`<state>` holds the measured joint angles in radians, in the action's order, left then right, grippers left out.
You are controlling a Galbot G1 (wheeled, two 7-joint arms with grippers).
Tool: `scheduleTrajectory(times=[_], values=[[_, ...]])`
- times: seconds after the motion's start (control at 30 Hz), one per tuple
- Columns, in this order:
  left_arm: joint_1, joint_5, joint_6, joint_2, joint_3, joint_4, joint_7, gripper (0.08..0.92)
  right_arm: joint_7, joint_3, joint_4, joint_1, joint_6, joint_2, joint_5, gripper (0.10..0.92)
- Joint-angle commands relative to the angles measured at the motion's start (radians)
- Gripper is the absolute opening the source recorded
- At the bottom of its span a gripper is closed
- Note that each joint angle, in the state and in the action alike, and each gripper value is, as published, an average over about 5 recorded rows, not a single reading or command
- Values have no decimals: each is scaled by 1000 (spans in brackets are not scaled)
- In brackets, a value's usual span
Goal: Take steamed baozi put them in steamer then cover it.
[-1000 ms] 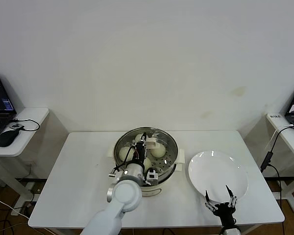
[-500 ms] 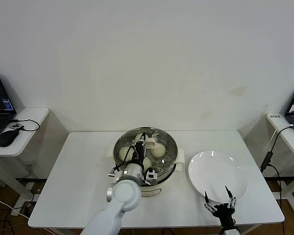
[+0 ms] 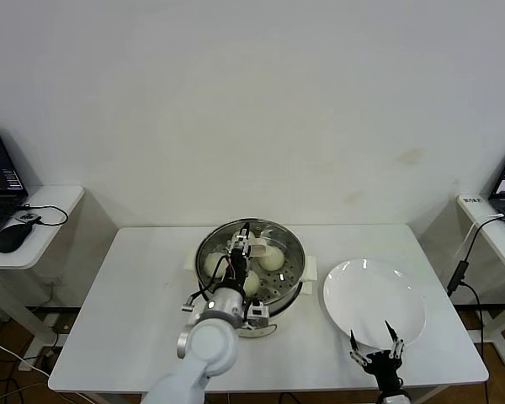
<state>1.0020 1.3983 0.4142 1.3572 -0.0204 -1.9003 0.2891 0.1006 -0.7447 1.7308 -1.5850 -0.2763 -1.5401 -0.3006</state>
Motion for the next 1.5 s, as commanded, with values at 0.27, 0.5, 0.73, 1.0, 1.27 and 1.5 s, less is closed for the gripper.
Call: scheduleTrajectory(times=[0.27, 0.5, 0.73, 1.0, 1.27, 1.5], values=[[470, -390, -78, -178, 232, -444, -143, 795, 6, 6, 7, -22, -10, 6, 10, 823], [690, -1339, -449, -199, 558, -368, -361, 822, 1, 35, 37, -53, -87, 40, 90, 823], [800, -1624, -487, -126, 613, -302, -450, 823, 5, 49, 83, -98, -87, 128, 192, 823], [804, -1622, -612, -77, 587, -126, -423, 823, 17, 65, 94, -125, -78, 155, 189, 823], [785, -1610, -622, -68, 595, -123, -377, 823, 20, 89, 102, -124, -85, 138, 147, 822], [783, -1612, -595, -72, 592, -123, -375, 823, 25, 104, 113, -126, -81, 127, 144, 823]])
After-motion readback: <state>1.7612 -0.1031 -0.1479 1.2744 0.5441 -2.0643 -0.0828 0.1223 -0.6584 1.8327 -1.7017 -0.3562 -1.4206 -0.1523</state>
